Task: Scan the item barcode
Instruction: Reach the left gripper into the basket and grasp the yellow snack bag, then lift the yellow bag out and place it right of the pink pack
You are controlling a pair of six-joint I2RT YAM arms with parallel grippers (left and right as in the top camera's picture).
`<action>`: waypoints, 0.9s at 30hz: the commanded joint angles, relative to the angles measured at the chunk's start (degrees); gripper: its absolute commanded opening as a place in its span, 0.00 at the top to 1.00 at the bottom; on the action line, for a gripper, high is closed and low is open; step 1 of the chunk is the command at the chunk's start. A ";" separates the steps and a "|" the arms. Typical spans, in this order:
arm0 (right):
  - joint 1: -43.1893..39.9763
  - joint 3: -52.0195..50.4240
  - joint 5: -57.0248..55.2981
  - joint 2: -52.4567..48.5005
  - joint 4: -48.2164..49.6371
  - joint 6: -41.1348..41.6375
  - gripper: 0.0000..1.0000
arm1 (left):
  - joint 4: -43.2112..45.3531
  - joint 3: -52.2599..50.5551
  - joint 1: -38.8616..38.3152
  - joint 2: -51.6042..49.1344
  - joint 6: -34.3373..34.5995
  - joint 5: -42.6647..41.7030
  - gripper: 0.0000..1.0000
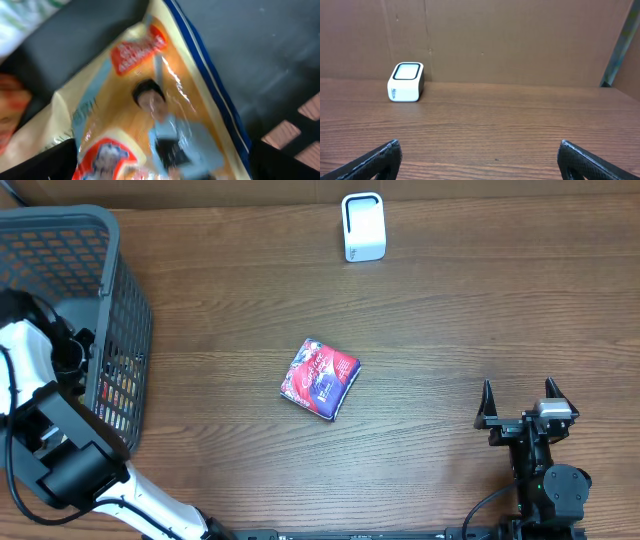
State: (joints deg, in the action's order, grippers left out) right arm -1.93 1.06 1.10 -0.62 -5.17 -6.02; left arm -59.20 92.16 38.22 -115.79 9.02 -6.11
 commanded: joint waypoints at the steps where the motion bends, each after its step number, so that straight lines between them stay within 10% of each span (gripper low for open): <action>1: -0.28 -0.59 -0.15 0.46 0.33 0.22 0.00 | 4.02 -5.27 -0.39 -0.74 0.15 -2.25 0.00; 7: -0.28 -0.59 -0.15 0.46 0.33 0.22 0.00 | 8.22 -9.64 -0.37 -0.74 -0.26 0.70 0.10; 10: -0.28 -0.59 -0.15 0.46 0.33 0.22 0.00 | 7.65 -9.60 -0.33 -0.74 -0.26 3.21 0.73; 12: -0.28 -0.59 -0.15 0.46 0.33 0.22 0.00 | 6.84 -9.40 -0.28 -0.74 -0.24 4.02 0.96; 20: -0.28 -0.59 -0.15 0.46 0.33 0.22 0.00 | -5.09 4.09 -0.26 -0.66 0.44 3.08 0.96; 27: -0.28 -0.59 -0.15 0.46 0.33 0.22 0.00 | -20.74 37.92 -0.26 -0.66 0.42 3.76 0.96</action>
State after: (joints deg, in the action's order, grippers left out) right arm -1.96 1.06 1.08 -0.62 -5.10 -6.00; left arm -76.84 114.61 38.33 -118.26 8.99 -2.59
